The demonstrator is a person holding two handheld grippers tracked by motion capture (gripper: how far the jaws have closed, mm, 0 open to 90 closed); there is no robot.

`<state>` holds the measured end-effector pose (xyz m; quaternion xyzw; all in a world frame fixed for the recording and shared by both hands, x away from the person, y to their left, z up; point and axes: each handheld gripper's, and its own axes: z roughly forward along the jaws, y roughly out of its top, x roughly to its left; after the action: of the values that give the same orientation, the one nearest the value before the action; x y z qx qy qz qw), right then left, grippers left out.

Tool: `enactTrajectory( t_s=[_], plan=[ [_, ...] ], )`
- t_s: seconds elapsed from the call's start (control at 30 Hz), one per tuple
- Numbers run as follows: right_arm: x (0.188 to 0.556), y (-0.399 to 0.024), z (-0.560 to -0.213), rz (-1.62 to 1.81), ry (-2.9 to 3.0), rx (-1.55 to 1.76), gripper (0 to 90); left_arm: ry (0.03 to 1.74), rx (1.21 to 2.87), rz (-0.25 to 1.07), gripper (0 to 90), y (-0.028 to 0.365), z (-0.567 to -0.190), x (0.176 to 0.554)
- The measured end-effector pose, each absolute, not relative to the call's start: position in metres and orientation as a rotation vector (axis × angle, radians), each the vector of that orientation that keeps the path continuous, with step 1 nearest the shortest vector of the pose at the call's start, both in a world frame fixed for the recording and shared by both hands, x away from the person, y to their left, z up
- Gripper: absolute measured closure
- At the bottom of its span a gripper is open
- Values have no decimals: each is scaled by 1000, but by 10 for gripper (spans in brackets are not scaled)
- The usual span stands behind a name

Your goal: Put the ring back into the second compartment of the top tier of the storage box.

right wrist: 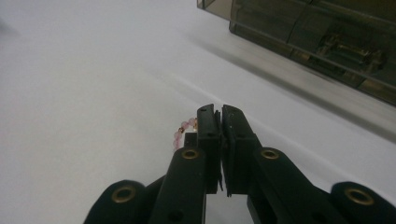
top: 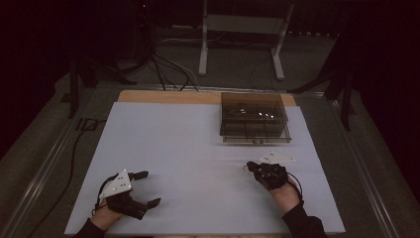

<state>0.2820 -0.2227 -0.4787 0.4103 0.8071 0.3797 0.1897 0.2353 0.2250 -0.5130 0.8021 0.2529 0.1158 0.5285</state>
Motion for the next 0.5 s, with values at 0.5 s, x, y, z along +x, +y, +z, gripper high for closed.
enactTrajectory(
  t_s=[0.5],
  plan=[
    [284, -222, -468, 1079, 2246, 1145, 869, 603, 1915, 275, 8, 225, -513, 235]
  ],
)
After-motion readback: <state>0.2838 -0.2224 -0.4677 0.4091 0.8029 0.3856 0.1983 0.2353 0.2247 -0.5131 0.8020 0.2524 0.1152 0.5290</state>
